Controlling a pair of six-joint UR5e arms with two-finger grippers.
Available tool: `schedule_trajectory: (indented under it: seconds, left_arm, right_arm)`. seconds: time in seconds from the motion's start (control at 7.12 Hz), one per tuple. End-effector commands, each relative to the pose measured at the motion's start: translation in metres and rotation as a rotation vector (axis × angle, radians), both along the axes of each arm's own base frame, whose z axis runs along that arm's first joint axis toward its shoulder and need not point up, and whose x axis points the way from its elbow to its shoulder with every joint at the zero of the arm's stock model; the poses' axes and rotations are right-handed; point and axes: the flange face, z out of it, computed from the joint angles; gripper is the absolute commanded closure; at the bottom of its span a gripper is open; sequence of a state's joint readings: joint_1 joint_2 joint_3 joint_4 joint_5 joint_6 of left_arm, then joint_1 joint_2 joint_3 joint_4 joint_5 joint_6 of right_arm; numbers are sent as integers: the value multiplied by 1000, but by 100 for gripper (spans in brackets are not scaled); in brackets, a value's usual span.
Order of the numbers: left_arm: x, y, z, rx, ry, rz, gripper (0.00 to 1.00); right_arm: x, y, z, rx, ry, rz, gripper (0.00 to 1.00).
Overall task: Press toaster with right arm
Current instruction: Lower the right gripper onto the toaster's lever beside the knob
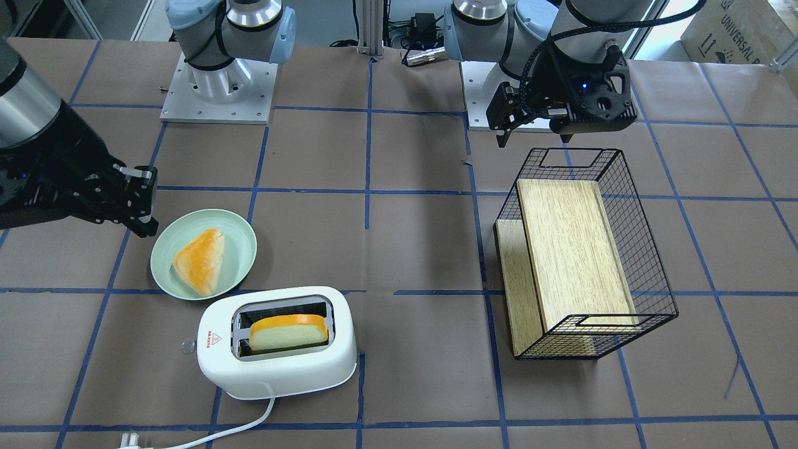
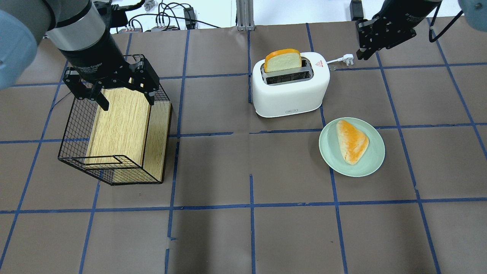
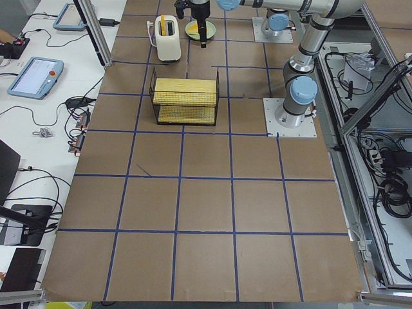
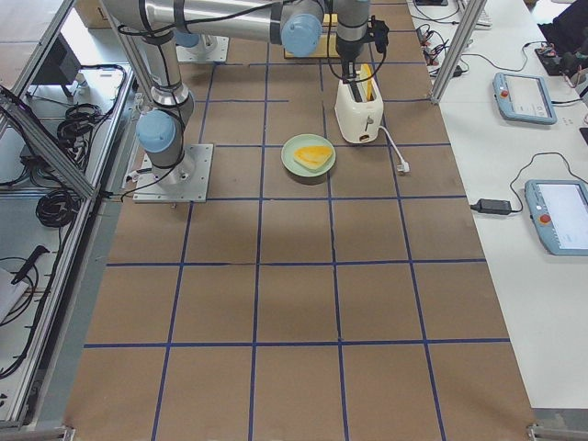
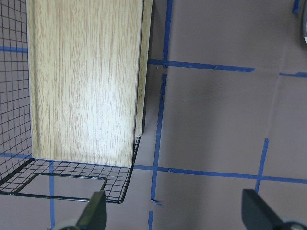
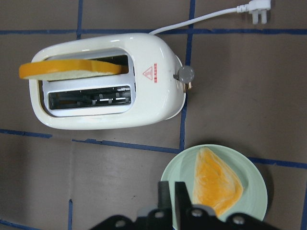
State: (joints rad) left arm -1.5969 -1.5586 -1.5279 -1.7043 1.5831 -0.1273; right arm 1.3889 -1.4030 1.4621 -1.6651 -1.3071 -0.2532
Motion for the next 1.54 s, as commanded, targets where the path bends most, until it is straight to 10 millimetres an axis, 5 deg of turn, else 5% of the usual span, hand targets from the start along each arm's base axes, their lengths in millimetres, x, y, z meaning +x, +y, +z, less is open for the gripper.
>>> schedule_trajectory:
  seconds: [0.0, 0.14, 0.7, 1.4]
  left_arm:
    - [0, 0, 0, 0, 0, 0, 0]
    - [0, 0, 0, 0, 0, 0, 0]
    - [0, 0, 0, -2, 0, 0, 0]
    - [0, 1, 1, -2, 0, 0, 0]
  right_arm:
    - [-28, -46, -65, 13, -87, 11, 98]
    - [-25, -64, -94, 13, -132, 13, 99]
    - [-20, -94, -149, 1, -178, 21, 98]
    - [-21, -99, -177, 41, -197, 15, 98]
